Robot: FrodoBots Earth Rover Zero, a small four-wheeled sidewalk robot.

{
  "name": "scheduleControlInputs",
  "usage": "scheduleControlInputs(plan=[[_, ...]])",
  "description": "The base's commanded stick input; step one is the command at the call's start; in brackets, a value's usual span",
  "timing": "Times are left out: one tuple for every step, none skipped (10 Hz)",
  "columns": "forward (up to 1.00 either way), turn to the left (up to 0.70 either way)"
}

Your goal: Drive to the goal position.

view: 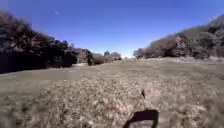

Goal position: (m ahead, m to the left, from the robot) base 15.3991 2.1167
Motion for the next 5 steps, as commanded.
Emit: scheduleControlInputs(plan=[[1.0, 0.02], [1.0, 0.04], [1.0, 0.04], [1.0, 0.0], [1.0, 0.0]])
